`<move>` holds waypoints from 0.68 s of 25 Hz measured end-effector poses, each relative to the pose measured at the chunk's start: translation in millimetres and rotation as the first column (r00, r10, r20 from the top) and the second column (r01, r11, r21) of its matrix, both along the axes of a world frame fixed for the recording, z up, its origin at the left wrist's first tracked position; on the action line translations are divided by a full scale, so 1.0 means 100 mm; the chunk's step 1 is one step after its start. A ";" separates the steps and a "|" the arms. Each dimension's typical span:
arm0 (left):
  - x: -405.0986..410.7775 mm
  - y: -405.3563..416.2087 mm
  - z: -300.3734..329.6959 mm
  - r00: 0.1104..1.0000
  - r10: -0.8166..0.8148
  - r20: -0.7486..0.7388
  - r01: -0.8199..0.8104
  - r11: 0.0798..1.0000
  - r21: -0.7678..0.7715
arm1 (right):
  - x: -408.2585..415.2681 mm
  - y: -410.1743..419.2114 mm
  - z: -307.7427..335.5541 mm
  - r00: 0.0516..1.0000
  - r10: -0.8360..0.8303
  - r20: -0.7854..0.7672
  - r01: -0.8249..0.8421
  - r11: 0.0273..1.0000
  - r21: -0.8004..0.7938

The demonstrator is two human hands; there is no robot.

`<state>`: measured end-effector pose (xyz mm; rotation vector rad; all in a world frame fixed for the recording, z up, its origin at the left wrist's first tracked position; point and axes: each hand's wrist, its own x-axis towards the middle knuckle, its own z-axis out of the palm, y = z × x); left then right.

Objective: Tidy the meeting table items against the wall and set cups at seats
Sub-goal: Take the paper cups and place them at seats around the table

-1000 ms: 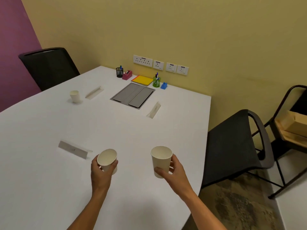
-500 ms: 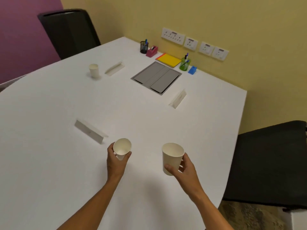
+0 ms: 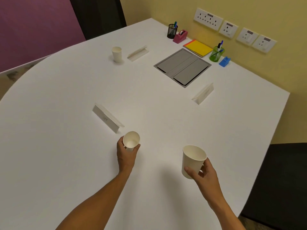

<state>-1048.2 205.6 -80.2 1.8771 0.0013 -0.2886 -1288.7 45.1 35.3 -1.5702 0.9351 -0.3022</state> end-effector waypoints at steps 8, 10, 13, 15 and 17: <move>0.15 0.01 -0.20 1.000 -0.015 0.017 0.014 0.999 0.035 | -0.01 -0.05 -0.08 0.996 0.023 -0.086 -0.027 0.999 -0.045; 0.16 0.03 -0.22 0.999 -0.037 0.004 0.037 0.998 0.046 | 0.00 -0.03 -0.09 0.995 0.022 -0.095 -0.027 0.998 -0.049; 0.12 0.11 -0.23 0.997 -0.078 0.010 0.077 0.991 0.106 | 0.04 -0.01 -0.07 0.996 0.026 -0.085 -0.030 0.999 -0.042; 0.02 0.16 -0.20 0.998 -0.052 0.031 0.047 0.990 0.136 | 0.07 0.02 -0.05 0.997 0.030 -0.076 -0.033 0.999 -0.036; -0.14 0.21 -0.16 0.996 0.030 0.078 -0.038 0.994 0.105 | 0.09 0.05 -0.03 0.997 0.028 -0.069 -0.031 0.999 -0.042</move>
